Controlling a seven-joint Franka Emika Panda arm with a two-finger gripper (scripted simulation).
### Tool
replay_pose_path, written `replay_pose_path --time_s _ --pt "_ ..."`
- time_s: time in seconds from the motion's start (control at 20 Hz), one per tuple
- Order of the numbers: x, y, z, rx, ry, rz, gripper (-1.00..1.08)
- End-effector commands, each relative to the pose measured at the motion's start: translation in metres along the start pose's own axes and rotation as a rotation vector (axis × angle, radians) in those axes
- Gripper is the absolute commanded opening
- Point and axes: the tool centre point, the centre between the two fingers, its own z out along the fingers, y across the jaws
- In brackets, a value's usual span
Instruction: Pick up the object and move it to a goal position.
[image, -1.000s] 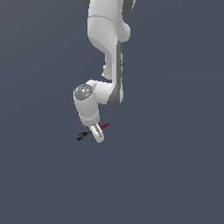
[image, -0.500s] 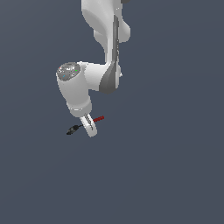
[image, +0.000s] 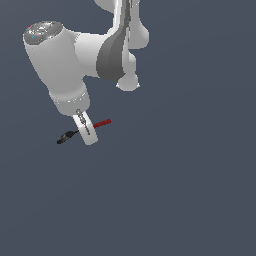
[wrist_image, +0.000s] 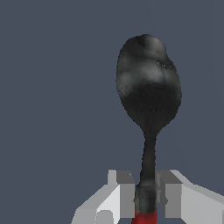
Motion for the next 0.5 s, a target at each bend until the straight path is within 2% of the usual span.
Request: replay_pose_path --time_s 0.0,0.45 --pt "0.007 -0.001 -0.026 -0.001 0.000 0.000 -1.00" --pt "0.031 -0.005 -0.102 -0.002 -0.001 -0.001 -1.00"
